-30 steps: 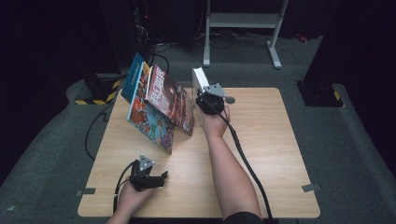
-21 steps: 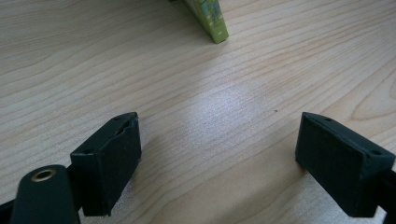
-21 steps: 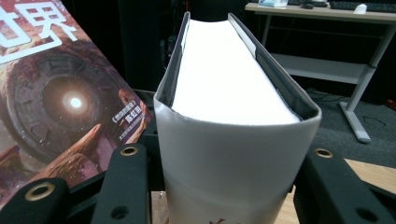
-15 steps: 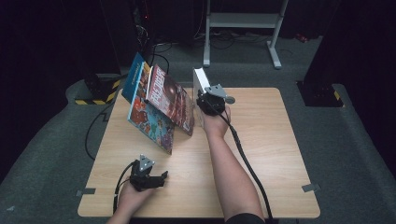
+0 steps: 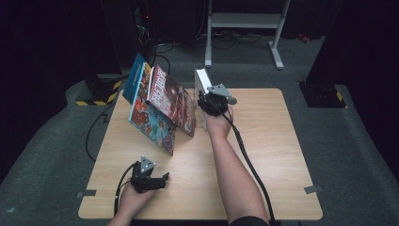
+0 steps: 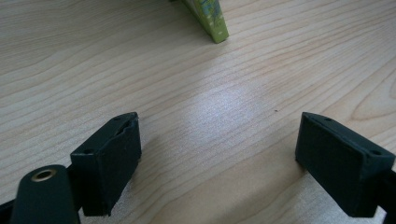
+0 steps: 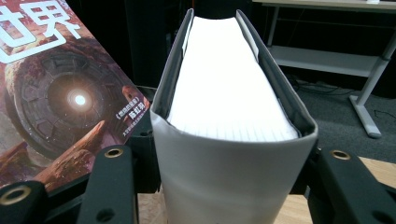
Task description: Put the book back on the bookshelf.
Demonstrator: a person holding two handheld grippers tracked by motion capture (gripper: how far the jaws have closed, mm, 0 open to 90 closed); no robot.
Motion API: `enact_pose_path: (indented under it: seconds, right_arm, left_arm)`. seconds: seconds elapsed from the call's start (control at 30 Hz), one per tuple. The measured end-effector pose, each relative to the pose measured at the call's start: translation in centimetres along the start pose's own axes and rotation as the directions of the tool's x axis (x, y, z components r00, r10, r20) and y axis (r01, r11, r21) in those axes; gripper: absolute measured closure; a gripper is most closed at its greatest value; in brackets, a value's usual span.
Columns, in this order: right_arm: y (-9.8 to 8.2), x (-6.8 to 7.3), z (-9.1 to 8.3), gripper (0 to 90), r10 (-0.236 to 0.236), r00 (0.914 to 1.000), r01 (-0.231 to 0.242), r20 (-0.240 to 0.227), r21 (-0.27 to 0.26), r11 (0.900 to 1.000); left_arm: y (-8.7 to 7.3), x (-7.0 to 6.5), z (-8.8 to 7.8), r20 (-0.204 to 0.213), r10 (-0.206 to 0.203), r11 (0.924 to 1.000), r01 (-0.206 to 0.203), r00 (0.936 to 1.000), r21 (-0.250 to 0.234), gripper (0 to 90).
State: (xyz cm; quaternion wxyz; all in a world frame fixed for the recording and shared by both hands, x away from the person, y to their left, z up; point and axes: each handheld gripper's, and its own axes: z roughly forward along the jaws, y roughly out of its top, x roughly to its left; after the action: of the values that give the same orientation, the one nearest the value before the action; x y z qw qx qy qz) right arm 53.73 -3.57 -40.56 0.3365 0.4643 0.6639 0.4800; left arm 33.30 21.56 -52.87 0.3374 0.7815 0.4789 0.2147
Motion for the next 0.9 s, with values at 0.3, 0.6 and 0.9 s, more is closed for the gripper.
enact_pose_path:
  seconds: [0.3,0.6,0.9]
  right_arm:
    - [0.0,-0.1,-0.1,36.0,-0.027,0.9995,0.027,-0.015,0.016,1.0]
    - [-0.1,-0.1,-0.7,22.2,-0.047,0.9983,0.048,-0.035,0.027,0.998]
    - [-0.7,-0.9,-2.2,13.0,-0.032,0.9969,0.034,-0.072,0.028,0.999]
  left_arm:
    - [0.0,0.0,0.0,-0.002,0.003,1.0,-0.003,1.0,0.0,14.4]
    - [0.0,-0.1,0.0,-0.004,-0.001,1.0,0.001,1.0,-0.003,14.4]
    - [0.0,-0.1,0.0,-0.005,-0.003,1.0,0.003,1.0,-0.003,14.4]
